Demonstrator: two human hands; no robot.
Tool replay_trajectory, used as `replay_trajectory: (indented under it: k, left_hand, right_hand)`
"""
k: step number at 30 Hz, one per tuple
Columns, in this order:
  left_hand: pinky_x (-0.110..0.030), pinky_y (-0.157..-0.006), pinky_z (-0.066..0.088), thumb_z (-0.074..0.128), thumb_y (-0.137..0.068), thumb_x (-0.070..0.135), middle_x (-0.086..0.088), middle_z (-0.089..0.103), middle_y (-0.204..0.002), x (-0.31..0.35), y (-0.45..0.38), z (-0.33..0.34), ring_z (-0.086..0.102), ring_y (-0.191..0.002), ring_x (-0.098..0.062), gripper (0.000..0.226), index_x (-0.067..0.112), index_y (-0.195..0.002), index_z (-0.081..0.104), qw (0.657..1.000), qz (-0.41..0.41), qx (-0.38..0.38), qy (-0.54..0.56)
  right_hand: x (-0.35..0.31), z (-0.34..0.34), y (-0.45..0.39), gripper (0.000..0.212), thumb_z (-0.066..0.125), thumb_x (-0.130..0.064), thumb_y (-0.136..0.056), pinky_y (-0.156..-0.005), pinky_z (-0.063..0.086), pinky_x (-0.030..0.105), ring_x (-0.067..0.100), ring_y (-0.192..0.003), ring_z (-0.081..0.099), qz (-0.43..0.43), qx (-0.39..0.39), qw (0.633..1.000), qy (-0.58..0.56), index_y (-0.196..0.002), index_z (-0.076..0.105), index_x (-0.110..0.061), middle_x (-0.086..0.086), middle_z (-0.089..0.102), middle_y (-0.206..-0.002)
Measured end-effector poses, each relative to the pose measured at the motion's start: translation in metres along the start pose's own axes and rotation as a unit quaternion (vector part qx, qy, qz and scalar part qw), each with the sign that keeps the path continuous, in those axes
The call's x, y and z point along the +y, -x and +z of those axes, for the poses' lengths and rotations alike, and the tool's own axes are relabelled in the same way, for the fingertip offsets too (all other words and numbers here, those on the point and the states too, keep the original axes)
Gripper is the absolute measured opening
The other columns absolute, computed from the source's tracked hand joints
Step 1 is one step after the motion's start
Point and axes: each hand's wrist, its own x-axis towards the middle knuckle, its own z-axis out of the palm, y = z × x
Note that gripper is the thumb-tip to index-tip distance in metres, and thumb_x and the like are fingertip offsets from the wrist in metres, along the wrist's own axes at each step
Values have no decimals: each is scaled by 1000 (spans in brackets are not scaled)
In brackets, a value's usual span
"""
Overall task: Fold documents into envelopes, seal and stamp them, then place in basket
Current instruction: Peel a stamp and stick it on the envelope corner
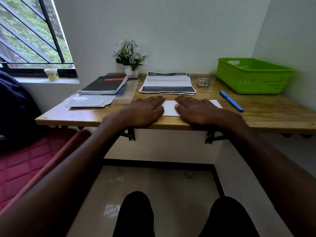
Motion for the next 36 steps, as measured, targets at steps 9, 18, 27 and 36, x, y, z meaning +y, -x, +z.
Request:
replay_trajectory:
  k: [9,18,27,36]
  left_hand:
    - [-32,-126,8,23,-113,40,2,11,-173,2,3,-1,10,-159,-14,56,23,-165,15,1000,10,14,24]
    - [-35,-103,44,55,-100,18,1,58,-149,5,-4,-4,60,-121,-24,49,29,-148,53,968,20,230,102]
    - [-40,-98,53,56,-95,25,9,73,-121,13,-92,-57,67,-112,-17,34,27,-125,70,951,52,290,88]
    - [-41,-92,55,47,-81,33,3,73,-119,20,-199,-40,66,-109,-24,43,33,-118,70,971,23,231,52]
  right_hand:
    - [47,-1,19,60,19,-48,-110,-127,11,46,18,-158,10,49,14,999,-13,-164,14,-22,-1,6,-173]
    - [32,-1,8,45,56,-48,-96,-105,42,46,26,-126,53,22,237,971,-8,-133,56,-24,5,50,-139]
    - [76,-71,-74,20,62,-26,-87,-87,51,38,25,-99,63,44,381,918,-98,-104,72,-23,4,65,-106]
    - [107,-66,-135,22,48,-29,-96,-70,37,33,37,-101,64,122,331,935,30,-99,65,-15,9,66,-110]
